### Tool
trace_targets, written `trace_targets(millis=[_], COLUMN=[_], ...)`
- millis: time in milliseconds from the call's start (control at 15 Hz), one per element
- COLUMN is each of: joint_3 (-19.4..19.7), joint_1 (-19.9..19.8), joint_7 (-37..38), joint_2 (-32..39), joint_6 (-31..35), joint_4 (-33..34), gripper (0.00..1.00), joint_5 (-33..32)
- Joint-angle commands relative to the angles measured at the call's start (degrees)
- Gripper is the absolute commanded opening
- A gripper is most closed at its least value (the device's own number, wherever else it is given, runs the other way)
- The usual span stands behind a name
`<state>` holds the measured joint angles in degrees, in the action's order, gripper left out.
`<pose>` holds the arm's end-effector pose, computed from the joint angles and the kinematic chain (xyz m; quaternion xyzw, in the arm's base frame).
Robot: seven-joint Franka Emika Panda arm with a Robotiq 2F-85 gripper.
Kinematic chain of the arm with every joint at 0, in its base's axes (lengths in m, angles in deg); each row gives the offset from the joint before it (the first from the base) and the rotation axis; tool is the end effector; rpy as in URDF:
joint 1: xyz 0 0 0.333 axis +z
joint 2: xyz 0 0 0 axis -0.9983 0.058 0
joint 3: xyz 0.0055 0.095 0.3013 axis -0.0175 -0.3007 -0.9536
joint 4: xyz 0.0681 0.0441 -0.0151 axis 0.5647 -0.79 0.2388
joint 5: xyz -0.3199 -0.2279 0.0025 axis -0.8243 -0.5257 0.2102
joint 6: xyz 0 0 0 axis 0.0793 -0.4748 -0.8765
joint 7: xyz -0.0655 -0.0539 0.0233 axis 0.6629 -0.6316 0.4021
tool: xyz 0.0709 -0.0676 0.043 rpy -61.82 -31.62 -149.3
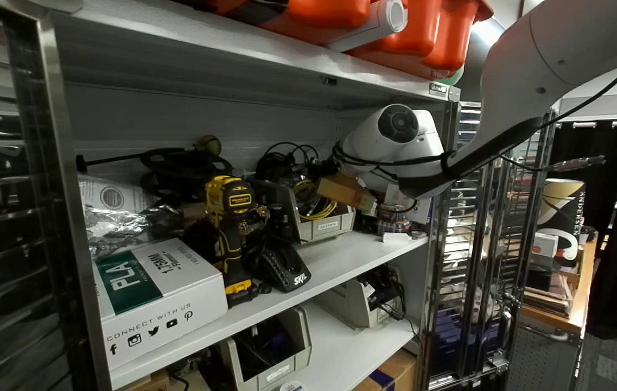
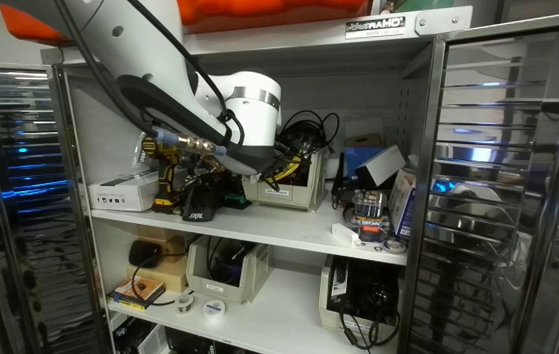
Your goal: Put the extension cables into the compartment.
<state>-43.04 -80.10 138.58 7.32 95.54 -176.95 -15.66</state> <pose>0.6938 0.0691 0.4574 -0.8088 0.1985 -0.5481 0.0778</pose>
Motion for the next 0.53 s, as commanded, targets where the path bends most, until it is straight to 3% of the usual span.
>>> trace_targets(millis=[0, 200, 467], joint_3=[-0.1, -0.12, -0.58], joint_1=[0.11, 0.61, 1.27], joint_7=[0.61, 2.5, 2.15], joint_2=[-0.3, -1.35, -4.74], joint_6=[1.46, 1.82, 1.89], joint_4=[0.35, 0.61, -3.44], gripper=[0.75, 0.98, 1.0], joint_5=[-1.46, -3.35, -3.04])
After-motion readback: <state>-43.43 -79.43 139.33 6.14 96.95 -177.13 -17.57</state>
